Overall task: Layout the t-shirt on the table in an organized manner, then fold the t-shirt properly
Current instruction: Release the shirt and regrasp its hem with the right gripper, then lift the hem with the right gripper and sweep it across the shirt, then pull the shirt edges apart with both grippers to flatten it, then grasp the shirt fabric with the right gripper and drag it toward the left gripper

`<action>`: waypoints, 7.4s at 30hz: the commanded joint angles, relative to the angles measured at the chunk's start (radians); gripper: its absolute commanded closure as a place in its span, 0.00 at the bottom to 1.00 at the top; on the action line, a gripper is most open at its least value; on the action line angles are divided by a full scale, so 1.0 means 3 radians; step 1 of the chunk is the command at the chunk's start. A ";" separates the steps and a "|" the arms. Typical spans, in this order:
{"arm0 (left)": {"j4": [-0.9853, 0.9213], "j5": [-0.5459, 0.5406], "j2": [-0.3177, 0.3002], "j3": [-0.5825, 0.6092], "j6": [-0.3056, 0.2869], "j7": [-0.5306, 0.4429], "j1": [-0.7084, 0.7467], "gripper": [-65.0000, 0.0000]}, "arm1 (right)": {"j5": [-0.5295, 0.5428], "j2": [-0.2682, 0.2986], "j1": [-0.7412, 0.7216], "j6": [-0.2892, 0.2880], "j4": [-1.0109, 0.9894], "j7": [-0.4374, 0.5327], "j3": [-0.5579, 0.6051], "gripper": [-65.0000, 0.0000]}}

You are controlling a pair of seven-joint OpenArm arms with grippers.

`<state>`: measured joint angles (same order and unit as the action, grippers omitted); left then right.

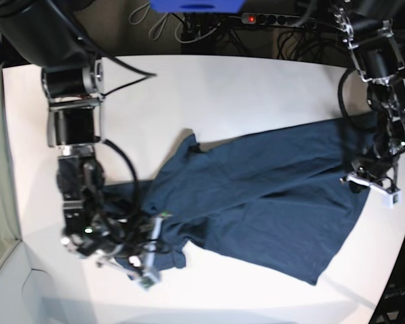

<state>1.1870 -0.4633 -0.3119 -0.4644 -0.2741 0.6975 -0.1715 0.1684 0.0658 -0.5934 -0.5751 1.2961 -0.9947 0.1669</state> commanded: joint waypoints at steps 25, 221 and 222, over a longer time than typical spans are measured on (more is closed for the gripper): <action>-0.0318 -0.0018 -0.0160 -0.0025 -0.0010 -0.0072 0.0078 0.99 | 0.0034 0.0131 0.1264 0.0314 0.1405 -0.0477 -0.0262 0.74; -0.0957 0.0381 -0.0436 0.0293 -0.0010 -0.0768 -0.0244 0.99 | -0.1040 0.0228 0.1403 -0.0065 0.1431 -0.0656 -0.0063 1.00; -0.0957 0.0381 -0.0416 0.0293 -0.0010 -0.0763 -0.0244 0.99 | -0.1040 0.0228 0.1336 -0.0065 0.1579 -0.0727 0.0050 1.00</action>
<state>0.8818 -0.3428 -0.4202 -0.3740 -0.2768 0.4896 -0.2249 -0.1566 0.1417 -0.1581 -0.5968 1.7470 -1.2446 0.1780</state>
